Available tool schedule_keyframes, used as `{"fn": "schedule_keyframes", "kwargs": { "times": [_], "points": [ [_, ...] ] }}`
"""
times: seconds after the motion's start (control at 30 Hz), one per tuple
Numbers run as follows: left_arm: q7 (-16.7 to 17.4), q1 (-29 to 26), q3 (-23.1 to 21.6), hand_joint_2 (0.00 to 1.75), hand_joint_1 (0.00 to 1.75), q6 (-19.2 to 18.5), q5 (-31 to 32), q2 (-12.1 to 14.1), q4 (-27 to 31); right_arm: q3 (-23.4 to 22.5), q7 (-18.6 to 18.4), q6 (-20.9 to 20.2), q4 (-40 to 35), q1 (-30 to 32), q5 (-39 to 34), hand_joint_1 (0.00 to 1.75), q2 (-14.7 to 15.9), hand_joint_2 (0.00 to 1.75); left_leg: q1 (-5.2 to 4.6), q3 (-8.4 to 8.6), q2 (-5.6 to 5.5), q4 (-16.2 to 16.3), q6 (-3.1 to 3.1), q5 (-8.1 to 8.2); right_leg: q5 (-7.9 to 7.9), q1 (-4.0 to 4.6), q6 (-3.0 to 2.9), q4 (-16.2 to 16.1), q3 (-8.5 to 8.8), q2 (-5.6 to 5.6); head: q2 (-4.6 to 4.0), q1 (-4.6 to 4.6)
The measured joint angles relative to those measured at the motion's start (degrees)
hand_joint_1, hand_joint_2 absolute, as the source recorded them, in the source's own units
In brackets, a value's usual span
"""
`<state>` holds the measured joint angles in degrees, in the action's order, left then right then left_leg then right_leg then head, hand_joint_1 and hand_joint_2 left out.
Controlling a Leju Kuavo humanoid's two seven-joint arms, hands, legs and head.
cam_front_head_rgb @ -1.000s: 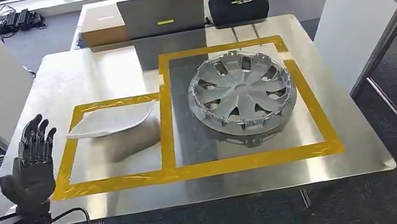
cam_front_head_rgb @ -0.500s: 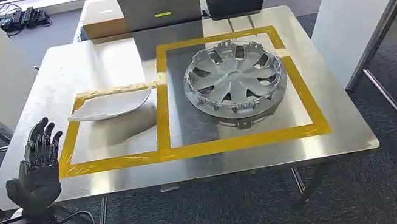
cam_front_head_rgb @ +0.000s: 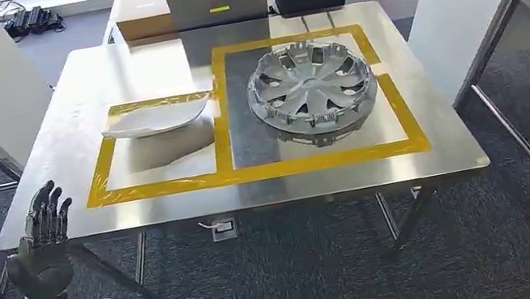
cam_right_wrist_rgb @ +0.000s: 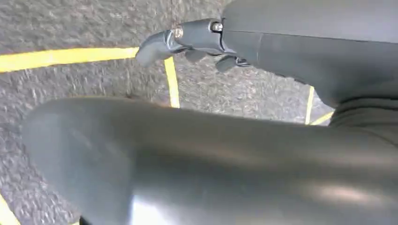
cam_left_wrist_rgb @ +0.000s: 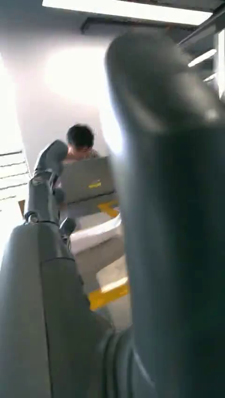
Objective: Take the parts from the cabinet and place them on the table.
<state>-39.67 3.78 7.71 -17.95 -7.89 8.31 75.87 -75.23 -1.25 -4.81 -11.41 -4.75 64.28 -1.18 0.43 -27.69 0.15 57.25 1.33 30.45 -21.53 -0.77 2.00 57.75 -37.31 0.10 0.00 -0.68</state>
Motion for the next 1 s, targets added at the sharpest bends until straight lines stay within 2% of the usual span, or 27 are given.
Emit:
{"fn": "schedule_keyframes", "kwargs": {
  "times": [0.03,0.1,0.13,0.17,0.2,0.23,0.27,0.3,0.33,0.37,0.4,0.47,0.5,0.53,0.57,0.6,0.63,0.67,0.7,0.73,0.77,0.8,0.83,0.87,0.9,0.97,1.0],
  "points": [
    [-0.1,-0.2,0.3,0.0,0.0,0.2,0.5,-0.1,-0.9,0.0,0.0,0.0,0.0,0.2,0.0,0.0,0.0,0.0,-0.04,-0.92,0.03,0.0,0.48,-0.73,-3.06,-0.01,0.11,1.6,-0.95,0.0,0.0,0.15],
    [-0.3,-1.0,1.2,0.0,0.0,1.0,1.7,-0.4,-2.9,0.0,0.1,0.1,0.0,0.2,-0.2,0.0,0.0,0.0,-0.11,-2.67,0.04,0.1,0.73,-2.14,-10.82,0.01,0.47,9.5,-3.18,0.01,0.0,0.57],
    [-0.3,-1.4,1.6,0.0,0.0,1.2,2.3,-0.6,-4.1,0.0,0.2,0.2,0.0,0.1,-0.2,0.0,0.0,0.0,-0.22,-3.57,0.07,0.2,0.81,-2.8,-13.03,0.01,0.59,13.8,-4.14,0.0,0.0,0.63],
    [-0.4,-1.9,1.9,0.0,0.0,1.8,3.0,-0.7,-5.0,0.0,0.3,0.2,0.0,0.1,-0.2,0.0,-0.1,0.0,-0.35,-4.35,0.09,0.3,0.84,-3.48,-13.63,0.03,0.58,17.1,-4.47,0.0,0.0,0.63],
    [-0.4,-2.2,2.6,0.0,0.0,2.3,4.1,-1.1,-6.4,0.0,0.3,0.3,0.0,0.2,-0.2,0.0,-0.1,0.0,-0.5,-5.29,0.13,0.4,0.79,-4.1,-12.5,0.11,0.43,17.8,-3.62,0.0,0.0,0.68],
    [-0.4,-2.7,3.1,0.0,0.0,2.6,4.7,-1.4,-7.5,0.0,0.4,0.3,0.0,0.2,-0.2,0.0,-0.1,0.0,-0.63,-6.18,0.15,0.5,0.72,-4.7,-10.32,0.25,0.08,16.0,-1.43,0.0,0.0,0.7],
    [-0.4,-3.1,3.7,0.0,0.0,2.9,5.2,-1.6,-8.2,0.0,0.5,0.3,0.0,0.2,-0.2,0.0,-0.1,0.0,-0.77,-6.89,0.16,0.7,0.67,-5.1,-8.58,0.49,-0.36,12.5,1.5,0.02,0.0,0.72],
    [-0.4,-3.3,4.2,0.0,0.0,3.0,5.9,-1.8,-8.8,0.0,0.6,0.3,0.0,0.2,-0.2,0.0,-0.1,0.0,-0.87,-7.56,0.17,0.8,0.62,-5.6,-7.64,0.8,-1.02,7.0,5.55,0.03,0.0,0.72],
    [-0.5,-3.3,4.7,0.0,0.0,3.3,6.4,-2.0,-9.4,0.0,0.7,0.3,0.0,0.0,-0.2,0.0,0.0,0.0,-0.78,-7.84,0.23,1.0,0.53,-6.02,-9.32,1.17,-1.79,1.7,9.1,0.04,0.0,0.72],
    [-0.5,-3.4,5.4,0.0,0.0,3.7,6.8,-2.3,-10.4,0.0,0.7,0.3,0.0,-0.1,-0.2,0.0,0.0,0.0,-1.05,-8.02,0.18,1.1,0.18,-6.43,-10.32,1.26,-1.84,-1.3,10.71,-0.07,0.0,0.7],
    [-0.5,-3.6,6.0,0.0,0.0,4.3,7.3,-2.4,-11.7,0.0,0.8,0.3,0.0,-0.1,-0.2,0.0,-0.1,0.0,-0.85,-7.77,0.25,0.8,-0.17,-6.75,-9.57,1.48,-1.77,-0.8,10.37,-0.02,0.0,0.55],
    [-0.5,-3.7,7.1,0.0,0.0,5.2,8.8,-2.6,-14.4,0.0,0.9,0.4,0.0,-0.1,-0.2,0.0,-0.1,0.0,-0.54,-7.83,0.25,0.4,-0.97,-7.84,-9.12,1.67,-2.58,-1.1,10.12,0.04,0.0,0.79],
    [-0.3,-3.8,7.7,0.0,0.0,5.3,9.5,-2.6,-15.4,0.0,0.9,0.4,0.0,0.0,-0.3,0.0,-0.1,0.0,-0.69,-8.19,0.2,0.5,-1.37,-8.02,-8.05,1.23,-3.06,-1.7,9.66,-0.11,0.0,0.85],
    [0.4,-3.9,8.4,0.0,0.0,4.7,11.3,-2.8,-16.2,0.0,0.9,0.4,0.0,-0.1,-0.7,0.0,-0.2,0.0,-0.54,-8.85,-0.02,1.3,-1.7,-6.25,-7.3,1.1,-3.25,-1.9,9.0,-0.23,0.0,0.83],
    [0.4,-3.7,9.8,0.0,0.0,4.7,14.2,-3.0,-17.3,0.0,0.9,0.4,0.0,-0.2,-1.3,0.0,-0.2,0.0,-0.46,-9.77,-0.05,3.7,-2.0,-2.8,-6.66,1.02,-3.59,-1.9,8.12,-0.27,0.0,0.57],
    [0.0,-3.1,11.3,0.0,0.0,5.6,16.3,-3.3,-19.8,0.0,0.9,0.4,0.0,-0.1,-1.6,0.0,-0.2,0.0,-0.27,-10.87,-0.04,7.9,-2.37,1.11,-5.91,0.98,-3.62,-1.9,7.2,-0.27,0.0,0.41],
    [0.0,-2.9,12.1,0.0,0.0,7.0,17.3,-3.4,-22.0,0.0,0.9,0.4,0.0,-0.2,-1.8,0.0,-0.2,0.0,-0.07,-11.7,-0.04,12.3,-2.68,4.12,-5.15,0.97,-3.63,-1.8,6.2,-0.27,0.0,0.35],
    [-0.2,-2.9,12.6,0.0,0.0,8.5,18.2,-3.4,-24.1,0.0,0.8,0.4,0.0,-0.1,-1.9,0.0,-0.2,0.0,0.05,-12.05,-0.03,15.4,-2.89,5.17,-4.53,0.96,-3.58,-1.7,5.34,-0.25,0.0,0.28],
    [-0.3,-2.5,12.7,0.0,0.0,10.6,19.3,-3.3,-27.0,0.0,0.7,0.4,0.0,0.0,-2.1,0.0,-0.3,0.0,0.14,-11.71,-0.04,17.2,-3.05,4.39,-3.83,0.9,-3.44,-1.6,4.32,-0.26,0.0,0.22],
    [-0.3,-2.1,12.9,0.0,0.0,12.1,20.1,-3.3,-29.9,0.0,0.7,0.4,0.0,0.1,-2.2,0.0,-0.4,0.0,0.19,-10.36,-0.03,16.7,-3.15,2.16,-3.18,0.81,-3.24,-1.4,3.29,-0.29,0.0,0.17],
    [-0.3,-1.6,13.0,0.0,0.0,13.3,20.9,-3.1,-32.7,0.0,0.7,0.4,0.0,0.0,-2.2,0.0,-0.4,0.0,0.27,-8.07,-0.02,14.4,-3.21,-0.23,-2.68,0.68,-3.02,-1.1,2.36,-0.33,0.0,0.15],
    [-0.3,-1.2,13.1,0.0,0.0,14.5,21.6,-2.8,-36.0,0.0,0.7,0.4,0.0,0.0,-2.3,0.0,-0.6,0.0,0.38,-4.67,-0.02,10.2,-3.3,-1.77,-2.23,0.56,-2.79,-0.7,1.39,-0.34,0.0,0.13],
    [-0.3,-0.5,13.2,0.0,0.0,15.3,22.1,-2.6,-38.6,0.0,0.7,0.4,0.0,-0.2,-2.3,0.0,-0.6,0.0,0.52,-0.56,-0.05,4.7,-3.31,-0.67,-1.84,0.59,-2.45,0.0,0.77,-0.36,0.0,0.06],
    [0.2,0.4,13.3,0.0,0.0,16.4,22.6,-2.3,-41.7,0.0,0.6,0.4,0.0,-0.1,-2.1,0.0,-0.6,0.0,0.11,2.2,-0.11,-0.1,-2.99,1.91,-1.53,0.77,-2.03,0.4,0.25,-0.36,0.0,-0.22],
    [1.2,0.7,13.4,0.0,0.0,17.7,23.2,-2.1,-44.3,0.0,0.5,0.4,0.0,-0.1,-2.0,0.0,-0.6,0.0,-0.04,1.37,-0.27,0.5,-1.95,1.64,-1.12,0.73,-1.67,0.2,0.54,-0.38,0.0,0.06],
    [3.4,0.7,13.4,0.0,0.0,19.7,24.0,-1.7,-48.9,0.0,0.3,0.4,0.0,0.0,-1.9,0.0,-0.6,0.0,-0.25,1.15,-0.16,0.3,-1.09,1.37,-0.12,0.62,-0.93,-0.1,0.53,-0.3,0.0,0.15],
    [4.6,0.7,13.4,0.0,0.0,20.0,24.2,-1.7,-50.8,0.0,-0.1,0.3,0.0,0.3,-1.7,0.0,-0.6,0.0,-0.18,0.63,-0.05,0.1,-0.43,0.61,0.5,0.57,-0.47,-0.3,0.36,-0.23,0.0,-0.02]
  ]
}}
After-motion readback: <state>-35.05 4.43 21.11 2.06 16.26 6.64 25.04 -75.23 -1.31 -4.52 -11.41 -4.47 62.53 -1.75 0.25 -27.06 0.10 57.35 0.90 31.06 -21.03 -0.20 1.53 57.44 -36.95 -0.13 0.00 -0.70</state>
